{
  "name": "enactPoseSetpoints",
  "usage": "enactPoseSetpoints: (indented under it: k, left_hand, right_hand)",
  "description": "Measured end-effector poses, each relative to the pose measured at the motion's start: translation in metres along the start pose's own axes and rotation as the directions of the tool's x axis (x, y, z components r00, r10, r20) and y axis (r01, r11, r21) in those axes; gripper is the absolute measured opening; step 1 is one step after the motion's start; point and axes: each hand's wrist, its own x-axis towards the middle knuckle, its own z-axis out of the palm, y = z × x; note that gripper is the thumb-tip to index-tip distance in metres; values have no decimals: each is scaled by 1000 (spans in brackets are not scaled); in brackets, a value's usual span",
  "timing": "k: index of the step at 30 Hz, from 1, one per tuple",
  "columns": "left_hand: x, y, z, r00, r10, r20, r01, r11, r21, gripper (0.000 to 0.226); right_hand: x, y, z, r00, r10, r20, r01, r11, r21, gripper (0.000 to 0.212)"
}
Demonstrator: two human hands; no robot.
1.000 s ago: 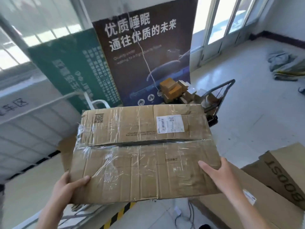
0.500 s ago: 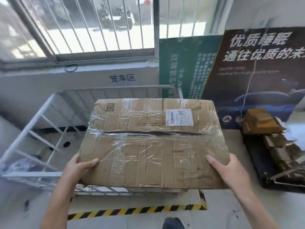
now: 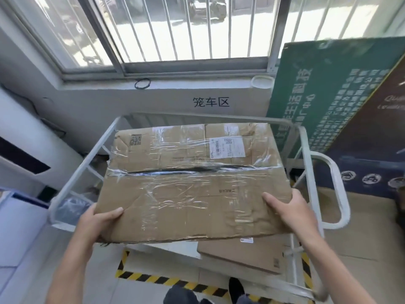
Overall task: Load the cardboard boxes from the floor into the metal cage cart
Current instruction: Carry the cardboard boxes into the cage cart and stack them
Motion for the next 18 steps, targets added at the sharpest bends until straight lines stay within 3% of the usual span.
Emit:
enactPoseSetpoints:
  k: [4,11,18]
  left_hand:
    - [68,11,-15,998,-19,60,17,1000,26,78]
    - [244,13,-49,984,-33,176,24,998,53,44]
    - [414,-63,-82,957,-218,191,187,968,170,40]
  right_hand:
    - [34,-42,43,999,29,23,-30,1000,10,72]
    - [85,-115,169,990,138,9,-138,990,27,68]
    - [101,-127,350,929,363,72,-367,928,62,65]
